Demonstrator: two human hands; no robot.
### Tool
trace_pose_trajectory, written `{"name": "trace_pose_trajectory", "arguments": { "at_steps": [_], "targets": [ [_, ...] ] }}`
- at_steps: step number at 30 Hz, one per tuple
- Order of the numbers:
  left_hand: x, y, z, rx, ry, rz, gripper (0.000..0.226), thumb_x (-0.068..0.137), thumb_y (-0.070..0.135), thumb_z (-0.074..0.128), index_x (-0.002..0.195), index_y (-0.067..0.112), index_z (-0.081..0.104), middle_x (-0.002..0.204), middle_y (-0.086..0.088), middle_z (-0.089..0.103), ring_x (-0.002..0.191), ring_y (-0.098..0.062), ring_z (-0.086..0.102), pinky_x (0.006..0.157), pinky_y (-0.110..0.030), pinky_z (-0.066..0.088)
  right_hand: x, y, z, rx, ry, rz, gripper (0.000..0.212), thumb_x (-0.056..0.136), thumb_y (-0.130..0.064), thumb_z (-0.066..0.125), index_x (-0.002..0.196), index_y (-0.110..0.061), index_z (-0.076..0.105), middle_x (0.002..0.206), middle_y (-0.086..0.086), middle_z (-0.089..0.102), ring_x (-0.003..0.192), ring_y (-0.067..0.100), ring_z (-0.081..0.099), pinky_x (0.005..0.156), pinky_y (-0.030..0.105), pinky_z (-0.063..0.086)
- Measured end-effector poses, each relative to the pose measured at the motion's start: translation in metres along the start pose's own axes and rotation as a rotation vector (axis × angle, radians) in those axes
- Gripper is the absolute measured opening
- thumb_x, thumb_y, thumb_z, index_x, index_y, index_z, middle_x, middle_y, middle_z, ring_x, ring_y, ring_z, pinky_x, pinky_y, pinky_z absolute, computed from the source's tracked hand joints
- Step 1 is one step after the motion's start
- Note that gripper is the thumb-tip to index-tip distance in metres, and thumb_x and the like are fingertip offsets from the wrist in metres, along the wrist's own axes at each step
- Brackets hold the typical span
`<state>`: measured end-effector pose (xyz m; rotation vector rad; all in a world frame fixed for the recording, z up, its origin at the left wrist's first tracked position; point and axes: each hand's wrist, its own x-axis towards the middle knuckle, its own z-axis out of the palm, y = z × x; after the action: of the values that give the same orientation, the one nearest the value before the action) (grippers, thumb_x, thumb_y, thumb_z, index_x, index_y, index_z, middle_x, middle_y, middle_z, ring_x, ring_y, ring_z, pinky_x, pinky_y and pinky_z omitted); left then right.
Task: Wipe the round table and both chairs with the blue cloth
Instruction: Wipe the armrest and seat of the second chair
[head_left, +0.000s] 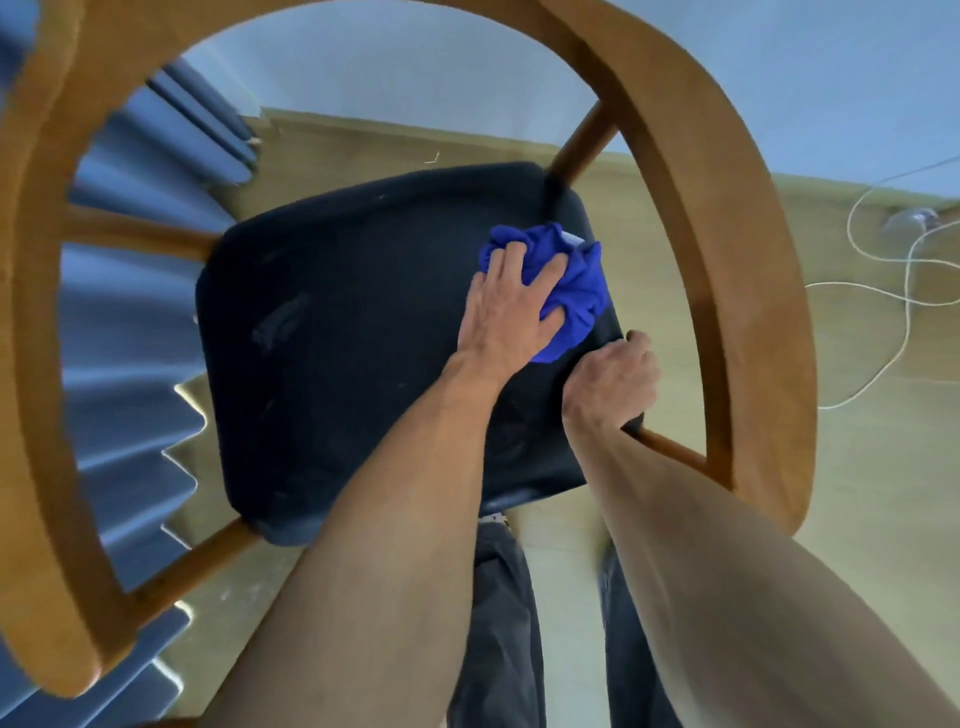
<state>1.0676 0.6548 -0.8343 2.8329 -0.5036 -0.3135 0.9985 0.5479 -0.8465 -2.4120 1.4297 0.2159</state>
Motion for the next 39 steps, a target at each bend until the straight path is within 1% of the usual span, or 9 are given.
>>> {"name": "trace_pose_trajectory", "arguments": {
  "at_steps": [3,5,8,12,16,24,30,35,39],
  "targets": [
    [0.013,-0.008,-0.008,0.035,-0.014,-0.056,0.047,0.090,0.039,0.054,0.135,0.026,0.049,0.126,-0.012,0.045,0.108,-0.028,0.046,0.080,-0.037,0.043,-0.015,-0.013,0.012,0.004,0.026,-0.065,0.035,0.103,-0.024,0.033,0.129,-0.008,0.050,0.131,0.013,0.057,0.122,0.032,0.049,0.102,0.043,0.037],
    [0.016,-0.010,-0.009,0.032,-0.002,-0.085,0.045,0.091,0.038,0.054,0.133,0.026,0.049,0.124,-0.011,0.045,0.106,-0.027,0.046,0.080,-0.037,0.043,-0.027,-0.015,0.022,-0.044,0.061,-0.163,0.045,0.103,-0.029,0.033,0.140,-0.006,0.043,0.145,0.014,0.048,0.137,0.031,0.040,0.110,0.044,0.032],
    [0.017,-0.020,-0.008,0.022,0.036,-0.081,0.044,0.090,0.037,0.054,0.133,0.026,0.050,0.122,-0.011,0.047,0.104,-0.026,0.047,0.079,-0.037,0.046,-0.032,-0.012,0.026,-0.084,0.036,-0.227,0.055,0.104,-0.035,0.030,0.150,-0.005,0.032,0.155,0.015,0.036,0.146,0.030,0.029,0.114,0.046,0.028],
    [0.026,-0.025,-0.008,0.003,0.070,-0.241,0.048,0.090,0.037,0.054,0.136,0.029,0.047,0.126,-0.011,0.046,0.104,-0.025,0.045,0.076,-0.036,0.045,-0.029,0.001,0.027,-0.131,0.045,-0.281,0.057,0.104,-0.039,0.028,0.152,-0.007,0.028,0.155,0.013,0.036,0.144,0.029,0.031,0.113,0.044,0.028],
    [0.038,-0.038,-0.013,0.028,0.093,-0.243,0.048,0.091,0.036,0.054,0.138,0.031,0.047,0.125,-0.011,0.046,0.104,-0.027,0.046,0.077,-0.038,0.045,-0.030,0.002,0.030,-0.109,0.063,-0.272,0.058,0.103,-0.040,0.029,0.151,-0.009,0.028,0.154,0.013,0.037,0.142,0.030,0.034,0.113,0.044,0.027],
    [0.066,-0.058,-0.023,-0.070,0.100,-0.399,0.048,0.093,0.041,0.047,0.140,0.032,0.044,0.130,-0.008,0.043,0.114,-0.025,0.042,0.086,-0.036,0.040,-0.034,-0.012,0.032,-0.134,0.070,-0.205,0.056,0.103,-0.037,0.027,0.151,-0.008,0.029,0.154,0.013,0.037,0.142,0.030,0.033,0.110,0.048,0.028],
    [0.096,-0.138,-0.062,-0.170,0.046,-0.738,0.042,0.092,0.035,0.047,0.134,0.033,0.049,0.132,-0.010,0.046,0.120,-0.028,0.046,0.095,-0.043,0.041,-0.034,-0.005,0.027,-0.122,0.068,-0.239,0.055,0.103,-0.039,0.022,0.150,-0.011,0.028,0.154,0.011,0.036,0.141,0.030,0.032,0.113,0.048,0.026],
    [0.048,-0.227,-0.084,-0.146,0.098,-1.321,0.045,0.093,0.037,0.044,0.137,0.028,0.047,0.139,-0.016,0.041,0.126,-0.032,0.042,0.096,-0.046,0.038,-0.035,-0.007,0.031,-0.124,0.087,-0.224,0.055,0.103,-0.037,0.027,0.150,-0.010,0.029,0.154,0.012,0.036,0.141,0.030,0.032,0.111,0.048,0.026],
    [0.036,-0.222,-0.076,-0.092,0.168,-1.259,0.049,0.093,0.042,0.046,0.140,0.027,0.045,0.136,-0.019,0.041,0.124,-0.034,0.041,0.092,-0.049,0.039,-0.035,-0.006,0.032,-0.122,0.079,-0.214,0.055,0.103,-0.037,0.028,0.150,-0.010,0.028,0.154,0.012,0.036,0.141,0.031,0.032,0.111,0.049,0.027]
  ]
}}
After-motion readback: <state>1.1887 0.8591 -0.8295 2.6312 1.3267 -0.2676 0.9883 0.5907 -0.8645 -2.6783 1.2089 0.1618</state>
